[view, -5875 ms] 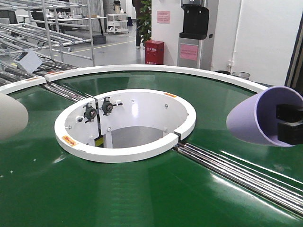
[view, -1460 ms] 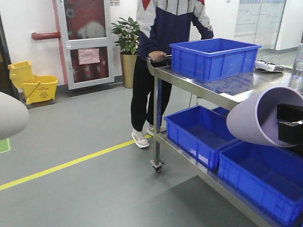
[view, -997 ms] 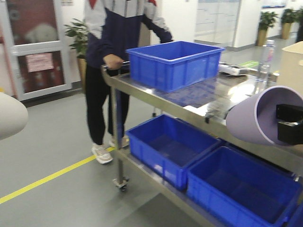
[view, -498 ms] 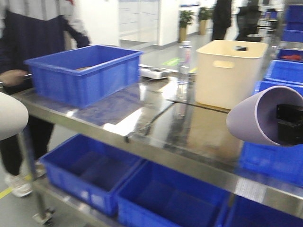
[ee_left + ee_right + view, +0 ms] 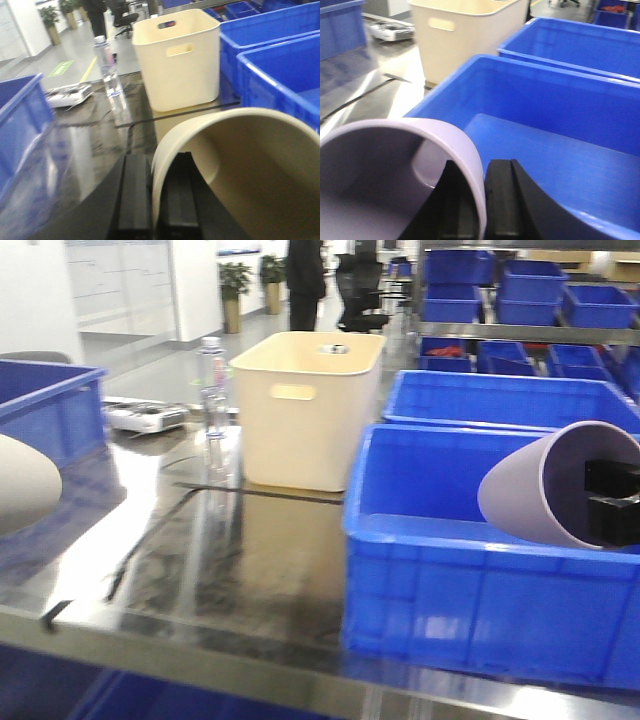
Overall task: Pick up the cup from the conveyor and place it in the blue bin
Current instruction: 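Drive the base to the cart and stop beside the blue bin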
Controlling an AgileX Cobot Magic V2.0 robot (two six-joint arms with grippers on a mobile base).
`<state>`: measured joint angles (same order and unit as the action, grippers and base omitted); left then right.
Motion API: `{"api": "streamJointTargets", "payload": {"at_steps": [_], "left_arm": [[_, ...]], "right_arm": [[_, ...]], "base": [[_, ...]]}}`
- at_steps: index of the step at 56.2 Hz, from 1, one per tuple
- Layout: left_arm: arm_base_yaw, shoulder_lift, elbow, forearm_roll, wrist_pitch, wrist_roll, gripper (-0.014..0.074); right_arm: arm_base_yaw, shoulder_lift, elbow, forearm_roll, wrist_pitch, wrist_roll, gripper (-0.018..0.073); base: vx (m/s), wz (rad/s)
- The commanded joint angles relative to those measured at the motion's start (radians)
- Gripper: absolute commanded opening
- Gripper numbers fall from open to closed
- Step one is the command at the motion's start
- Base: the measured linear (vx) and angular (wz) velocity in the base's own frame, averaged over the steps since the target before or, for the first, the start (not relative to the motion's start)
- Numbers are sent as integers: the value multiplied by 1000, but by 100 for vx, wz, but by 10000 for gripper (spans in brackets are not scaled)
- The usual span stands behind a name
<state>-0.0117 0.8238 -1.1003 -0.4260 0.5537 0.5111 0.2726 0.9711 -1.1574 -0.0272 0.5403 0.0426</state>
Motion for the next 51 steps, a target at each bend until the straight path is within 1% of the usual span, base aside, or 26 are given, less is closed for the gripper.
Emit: {"api": "streamJointTargets", "payload": {"at_steps": [1,25,51], "left_arm": [[2,-2,-34,-28,-80,-5,-6],[2,-2,-34,-28,-80,-5,-6],[2,-2,-34,-28,-80,-5,-6]], "right_arm": [[2,-13,-30,-6,-92,-4,-9],[2,-13,-30,-6,-92,-4,-9],[2,-13,-30,-6,-92,-4,-9]], "base": [[25,-49],[23,-38],[16,-16]]}}
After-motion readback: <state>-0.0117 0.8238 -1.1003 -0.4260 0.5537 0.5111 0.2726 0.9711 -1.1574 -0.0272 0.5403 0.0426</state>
